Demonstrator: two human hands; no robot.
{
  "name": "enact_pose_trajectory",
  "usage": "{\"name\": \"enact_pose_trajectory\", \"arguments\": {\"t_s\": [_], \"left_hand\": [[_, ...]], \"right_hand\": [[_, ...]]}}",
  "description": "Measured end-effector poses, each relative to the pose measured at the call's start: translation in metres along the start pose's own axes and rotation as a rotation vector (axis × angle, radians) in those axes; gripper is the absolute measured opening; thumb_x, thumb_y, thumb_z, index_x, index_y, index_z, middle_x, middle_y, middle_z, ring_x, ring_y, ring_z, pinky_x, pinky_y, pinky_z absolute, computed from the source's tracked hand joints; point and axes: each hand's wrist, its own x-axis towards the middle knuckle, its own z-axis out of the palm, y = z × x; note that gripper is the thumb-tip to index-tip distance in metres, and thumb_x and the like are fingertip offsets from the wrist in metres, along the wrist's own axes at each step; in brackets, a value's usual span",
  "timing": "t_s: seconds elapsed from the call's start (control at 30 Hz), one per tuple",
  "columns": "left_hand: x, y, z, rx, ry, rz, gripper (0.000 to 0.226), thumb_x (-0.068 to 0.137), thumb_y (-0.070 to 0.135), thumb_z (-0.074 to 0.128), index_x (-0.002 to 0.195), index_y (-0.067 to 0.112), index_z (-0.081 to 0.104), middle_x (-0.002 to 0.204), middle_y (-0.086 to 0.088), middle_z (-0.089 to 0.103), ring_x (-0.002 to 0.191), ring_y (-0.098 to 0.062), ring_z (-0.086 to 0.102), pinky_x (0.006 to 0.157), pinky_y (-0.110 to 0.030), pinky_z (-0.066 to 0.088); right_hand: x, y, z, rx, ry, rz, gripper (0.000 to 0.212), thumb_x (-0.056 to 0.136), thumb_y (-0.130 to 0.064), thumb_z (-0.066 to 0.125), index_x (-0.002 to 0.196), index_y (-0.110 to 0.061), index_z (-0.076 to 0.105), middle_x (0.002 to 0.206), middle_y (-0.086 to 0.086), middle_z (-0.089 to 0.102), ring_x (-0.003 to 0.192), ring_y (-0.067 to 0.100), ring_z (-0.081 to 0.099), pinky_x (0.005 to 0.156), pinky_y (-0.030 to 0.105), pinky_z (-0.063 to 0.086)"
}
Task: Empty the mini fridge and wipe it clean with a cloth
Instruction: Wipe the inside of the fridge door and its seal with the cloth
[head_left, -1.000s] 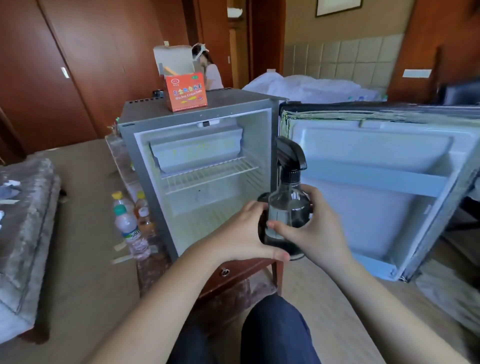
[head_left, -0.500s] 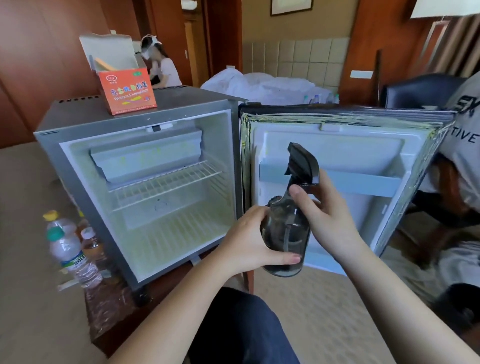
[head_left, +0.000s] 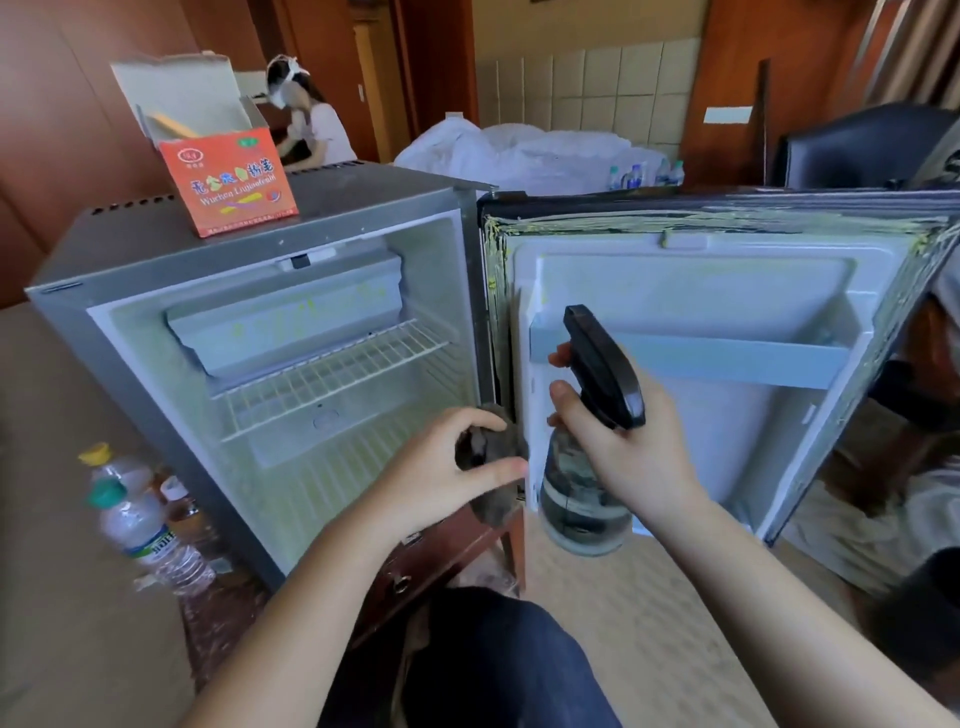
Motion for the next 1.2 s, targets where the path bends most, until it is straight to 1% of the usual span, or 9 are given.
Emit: {"name": "enact_pose_trajectory", "arguments": {"t_s": [0.2, 0.4, 0.5, 0.7, 0.8, 0.9, 1.0, 1.1, 1.2], "left_hand": [[-0.006, 0.004, -0.019, -0.059, 0.154, 0.035, 0.022, 0.091, 0.044, 0.06, 0.111, 0.038, 0.065, 0.098, 0.024, 0.063, 0.099, 0.0, 0.059, 0.08, -0.017, 0.041], [-0.001, 0.012, 0.001, -0.13, 0.119, 0.037, 0.016, 0.094, 0.034, 0.06, 0.108, 0.034, 0.066, 0.1, 0.023, 0.062, 0.097, -0.001, 0.06, 0.075, -0.016, 0.04], [0.008, 0.035, 0.022, -0.17, 0.058, 0.097, 0.013, 0.094, 0.031, 0.06, 0.106, 0.032, 0.065, 0.098, 0.022, 0.06, 0.092, 0.003, 0.058, 0.072, -0.01, 0.039], [0.025, 0.075, 0.064, -0.2, -0.027, 0.179, 0.009, 0.09, 0.042, 0.062, 0.098, 0.046, 0.065, 0.108, 0.014, 0.065, 0.102, -0.01, 0.063, 0.094, -0.041, 0.05], [0.024, 0.08, 0.077, -0.203, -0.016, 0.185, 0.009, 0.092, 0.036, 0.062, 0.099, 0.041, 0.066, 0.107, 0.015, 0.066, 0.101, -0.009, 0.063, 0.094, -0.043, 0.05], [0.02, 0.073, 0.084, -0.183, -0.015, 0.16, 0.011, 0.093, 0.036, 0.061, 0.102, 0.039, 0.066, 0.109, 0.015, 0.065, 0.103, -0.009, 0.062, 0.095, -0.042, 0.05], [0.015, 0.058, 0.087, -0.144, -0.026, 0.121, 0.013, 0.094, 0.036, 0.059, 0.106, 0.037, 0.065, 0.105, 0.021, 0.061, 0.105, -0.009, 0.06, 0.095, -0.038, 0.049], [0.011, 0.04, 0.091, -0.081, -0.035, 0.091, 0.016, 0.095, 0.037, 0.058, 0.11, 0.037, 0.064, 0.106, 0.023, 0.059, 0.105, -0.01, 0.059, 0.091, -0.033, 0.049], [0.008, 0.025, 0.098, -0.032, -0.056, 0.061, 0.017, 0.095, 0.039, 0.057, 0.111, 0.038, 0.063, 0.11, 0.024, 0.058, 0.107, -0.009, 0.058, 0.092, -0.033, 0.048]], "right_hand": [[0.013, -0.001, 0.012, 0.002, 0.111, -0.041, 0.004, 0.083, -0.026, 0.059, 0.085, -0.023, 0.057, 0.074, 0.004, 0.061, 0.073, 0.033, 0.066, 0.069, 0.044, 0.054], [-0.012, 0.004, -0.034, -0.058, 0.223, 0.006, 0.016, 0.09, -0.011, 0.059, 0.102, -0.021, 0.06, 0.091, -0.013, 0.066, 0.07, 0.017, 0.07, 0.061, 0.016, 0.049], [-0.032, 0.004, -0.075, -0.146, 0.302, 0.02, 0.017, 0.09, -0.013, 0.058, 0.104, -0.024, 0.059, 0.094, -0.022, 0.064, 0.07, 0.012, 0.07, 0.064, 0.015, 0.05], [-0.061, -0.008, -0.146, -0.312, 0.471, 0.006, 0.009, 0.086, -0.011, 0.061, 0.085, -0.018, 0.057, 0.074, -0.003, 0.063, 0.071, 0.014, 0.065, 0.061, 0.012, 0.045], [-0.071, -0.006, -0.162, -0.342, 0.498, 0.03, 0.012, 0.086, -0.013, 0.059, 0.078, -0.02, 0.054, 0.07, -0.003, 0.062, 0.069, 0.011, 0.066, 0.066, 0.026, 0.049], [-0.084, 0.012, -0.164, -0.298, 0.489, 0.075, 0.007, 0.087, -0.008, 0.059, 0.087, -0.015, 0.059, 0.075, -0.003, 0.064, 0.065, -0.002, 0.065, 0.065, 0.016, 0.047], [-0.105, 0.049, -0.162, -0.326, 0.439, 0.164, 0.019, 0.086, -0.009, 0.061, 0.093, -0.027, 0.06, 0.081, -0.006, 0.068, 0.072, 0.002, 0.065, 0.066, 0.008, 0.044], [-0.133, 0.093, -0.159, -0.359, 0.386, 0.296, 0.018, 0.085, -0.014, 0.064, 0.097, -0.027, 0.059, 0.083, -0.006, 0.069, 0.08, 0.009, 0.066, 0.075, 0.023, 0.049], [-0.161, 0.129, -0.157, -0.41, 0.336, 0.441, 0.012, 0.082, -0.018, 0.064, 0.088, -0.022, 0.055, 0.072, 0.002, 0.065, 0.071, 0.025, 0.065, 0.069, 0.043, 0.052]]}}
